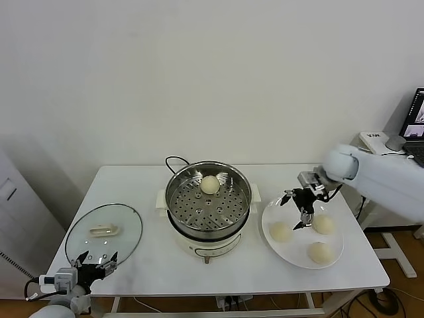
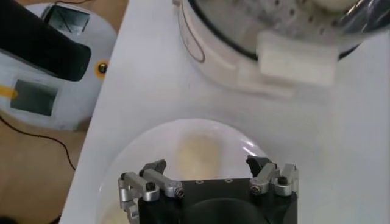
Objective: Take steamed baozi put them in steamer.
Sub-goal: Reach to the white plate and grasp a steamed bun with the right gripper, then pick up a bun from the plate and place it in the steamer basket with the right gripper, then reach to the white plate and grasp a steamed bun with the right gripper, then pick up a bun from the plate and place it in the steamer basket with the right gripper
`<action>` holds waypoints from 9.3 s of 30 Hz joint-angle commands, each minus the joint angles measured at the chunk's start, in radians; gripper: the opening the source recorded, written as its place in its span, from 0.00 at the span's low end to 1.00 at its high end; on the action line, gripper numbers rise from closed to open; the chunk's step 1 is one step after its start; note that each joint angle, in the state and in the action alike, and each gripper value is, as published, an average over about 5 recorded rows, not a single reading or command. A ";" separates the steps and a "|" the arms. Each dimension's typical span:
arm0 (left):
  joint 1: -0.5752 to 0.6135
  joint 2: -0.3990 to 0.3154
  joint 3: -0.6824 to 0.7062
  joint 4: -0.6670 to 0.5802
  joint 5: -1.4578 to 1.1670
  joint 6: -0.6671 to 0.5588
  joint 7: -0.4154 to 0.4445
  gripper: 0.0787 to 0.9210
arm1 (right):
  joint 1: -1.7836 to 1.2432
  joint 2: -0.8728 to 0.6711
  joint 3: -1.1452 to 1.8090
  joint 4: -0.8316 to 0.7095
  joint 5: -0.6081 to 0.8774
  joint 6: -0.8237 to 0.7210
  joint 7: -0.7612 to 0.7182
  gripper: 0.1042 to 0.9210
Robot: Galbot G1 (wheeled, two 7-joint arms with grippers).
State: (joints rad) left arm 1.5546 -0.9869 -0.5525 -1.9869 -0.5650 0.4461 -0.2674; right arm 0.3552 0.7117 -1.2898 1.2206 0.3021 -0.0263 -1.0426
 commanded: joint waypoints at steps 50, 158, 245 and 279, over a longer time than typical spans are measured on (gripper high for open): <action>-0.018 -0.009 0.012 -0.002 0.001 0.013 -0.015 0.88 | 0.429 0.091 -0.091 0.143 0.563 -0.257 0.081 0.43; -0.013 -0.006 -0.004 -0.012 -0.008 0.007 -0.022 0.88 | -0.037 -0.121 0.004 -0.034 -0.132 0.044 -0.193 0.88; -0.004 0.002 0.009 -0.019 -0.007 0.007 -0.023 0.88 | 0.096 0.522 0.228 0.017 -0.326 0.899 -0.256 0.35; 0.007 0.001 0.005 -0.010 -0.007 -0.007 -0.022 0.88 | -0.008 0.517 0.286 0.061 -0.479 0.899 -0.263 0.69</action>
State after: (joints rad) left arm 1.5616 -0.9851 -0.5471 -1.9973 -0.5724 0.4385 -0.2896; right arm 0.3425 1.2252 -1.0188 1.2772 -0.1589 0.8238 -1.3103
